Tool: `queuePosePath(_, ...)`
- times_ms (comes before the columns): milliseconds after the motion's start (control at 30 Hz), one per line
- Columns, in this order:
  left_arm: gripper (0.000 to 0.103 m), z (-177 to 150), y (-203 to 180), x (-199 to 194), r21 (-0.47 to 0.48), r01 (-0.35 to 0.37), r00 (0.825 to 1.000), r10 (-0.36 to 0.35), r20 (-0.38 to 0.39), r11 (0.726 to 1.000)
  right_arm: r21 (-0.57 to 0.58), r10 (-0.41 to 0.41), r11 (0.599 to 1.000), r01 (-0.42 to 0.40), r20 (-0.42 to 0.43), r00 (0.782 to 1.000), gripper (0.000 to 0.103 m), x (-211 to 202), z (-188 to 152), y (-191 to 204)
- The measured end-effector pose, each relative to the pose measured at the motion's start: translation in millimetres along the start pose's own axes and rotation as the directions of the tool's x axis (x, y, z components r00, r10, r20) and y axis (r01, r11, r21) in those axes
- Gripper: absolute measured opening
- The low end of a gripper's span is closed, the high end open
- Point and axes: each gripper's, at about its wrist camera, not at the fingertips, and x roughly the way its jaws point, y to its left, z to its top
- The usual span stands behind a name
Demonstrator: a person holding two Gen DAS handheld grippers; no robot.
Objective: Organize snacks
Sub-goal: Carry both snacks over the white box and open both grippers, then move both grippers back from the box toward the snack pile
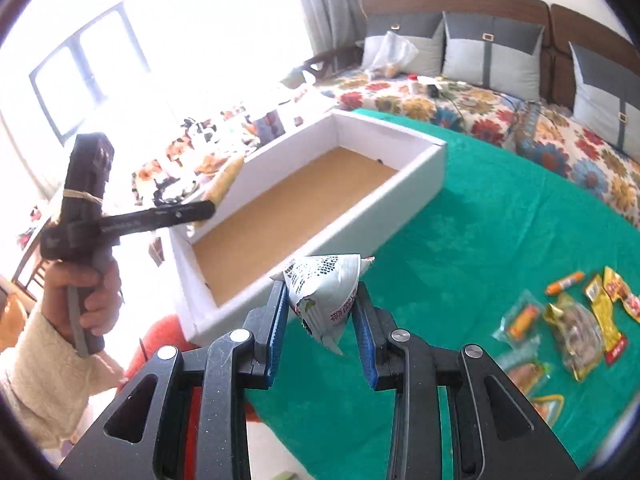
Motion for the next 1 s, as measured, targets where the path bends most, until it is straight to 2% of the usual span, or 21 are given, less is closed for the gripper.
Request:
queuePosePath(33, 0.049, 0.2, 11.5, 7.7, 0.008, -0.067, 0.997, 0.068, -0.026, 0.998, 0.011, 0.024, 1.000, -0.025, 0.018, 1.000, 0.038, 12.5, 15.6, 11.9)
queuePosePath(67, 0.062, 0.0, 22.0, 13.7, 0.010, -0.139, 0.989, 0.139, -0.043, 0.990, 0.035, 0.048, 0.998, -0.049, 0.028, 0.998, 0.059, 23.8, 28.5, 19.5)
queuePosePath(100, 0.084, -3.9, 32.7, 17.7, 0.005, -0.207, 0.977, 0.207, -0.050, 0.978, 0.068, 0.060, 0.996, -0.063, 0.041, 0.997, 0.079, 30.9, 37.6, 22.1)
queuePosePath(133, 0.086, -11.7, 41.2, 18.8, -0.005, -0.249, 0.967, 0.249, -0.048, 0.968, 0.104, 0.059, 0.992, -0.066, 0.065, 0.996, 0.077, 33.4, 42.2, 21.7)
queuePosePath(167, 0.087, -19.6, 50.9, 13.4, -0.023, -0.253, 0.967, 0.252, -0.045, 0.967, 0.131, 0.068, 0.988, -0.079, 0.085, 0.994, 0.077, 32.2, 42.3, 19.2)
queuePosePath(267, 0.089, -38.7, 53.3, 1.4, -0.086, -0.134, 0.991, 0.134, -0.013, 0.987, 0.166, 0.080, 0.981, -0.096, 0.102, 0.992, 0.077, 23.9, 18.0, -3.8)
queuePosePath(333, 0.089, -46.0, 41.2, -4.9, -0.111, -0.076, 0.997, 0.078, 0.013, 0.991, 0.192, 0.035, 0.980, -0.045, 0.058, 0.998, 0.077, 22.6, -14.6, -34.2)
queuePosePath(400, 0.089, -48.2, 14.0, -4.2, -0.109, 0.004, 0.999, 0.000, 0.038, 0.994, 0.286, -0.018, 0.958, 0.018, -0.002, 1.000, 0.079, 22.3, -51.6, -77.5)
queuePosePath(433, 0.089, -47.6, -3.2, -3.2, -0.099, 0.045, 0.998, -0.041, 0.044, 0.994, 0.370, -0.016, 0.929, 0.020, -0.013, 1.000, 0.079, 22.2, -71.0, -100.7)
queuePosePath(500, 0.091, -50.5, -39.8, 2.1, -0.056, 0.118, 0.992, -0.116, 0.046, 0.991, 0.545, 0.017, 0.839, -0.013, -0.003, 1.000, 0.079, 23.5, -107.4, -142.5)
queuePosePath(567, 0.096, -54.2, -81.4, 12.8, 0.009, 0.163, 0.986, -0.163, 0.029, 0.987, 0.642, 0.030, 0.767, -0.015, -0.013, 0.999, 0.079, 27.8, -137.8, -169.1)
queuePosePath(633, 0.097, -64.1, -119.3, 28.6, 0.085, 0.173, 0.985, -0.173, -0.013, 0.981, 0.654, -0.023, 0.754, 0.064, -0.072, 0.997, 0.078, 29.6, -158.6, -181.5)
queuePosePath(700, 0.097, -79.4, -152.5, 48.6, 0.155, 0.175, 0.984, -0.165, -0.073, 0.972, 0.639, -0.120, 0.750, 0.170, -0.121, 0.985, 0.078, 18.5, -175.6, -187.9)
queuePosePath(800, 0.097, -108.6, -185.7, 81.0, 0.231, 0.168, 0.980, -0.136, -0.146, 0.959, 0.660, -0.226, 0.713, 0.237, -0.104, 0.969, 0.068, -14.6, -200.6, -206.9)
queuePosePath(833, 0.097, -117.9, -192.4, 93.0, 0.251, 0.159, 0.978, -0.118, -0.171, 0.955, 0.638, -0.299, 0.710, 0.298, -0.111, 0.948, 0.068, -27.2, -203.5, -212.3)
queuePosePath(867, 0.097, -126.6, -198.8, 106.4, 0.270, 0.150, 0.976, -0.098, -0.196, 0.951, 0.607, -0.371, 0.703, 0.370, -0.131, 0.919, 0.072, -38.3, -205.1, -215.0)
queuePosePath(900, 0.097, -133.8, -203.6, 120.0, 0.287, 0.140, 0.973, -0.078, -0.216, 0.948, 0.580, -0.398, 0.713, 0.393, -0.126, 0.908, 0.072, -49.9, -206.1, -215.5)
queuePosePath(967, 0.097, -143.8, -210.1, 145.7, 0.317, 0.113, 0.969, -0.035, -0.243, 0.942, 0.554, -0.328, 0.769, 0.319, -0.086, 0.941, 0.071, -67.4, -213.2, -214.9)
queuePosePath(1000, 0.097, -146.6, -212.6, 156.9, 0.331, 0.100, 0.969, -0.016, -0.248, 0.938, 0.531, -0.327, 0.787, 0.316, -0.076, 0.942, 0.071, -76.3, -219.5, -210.6)
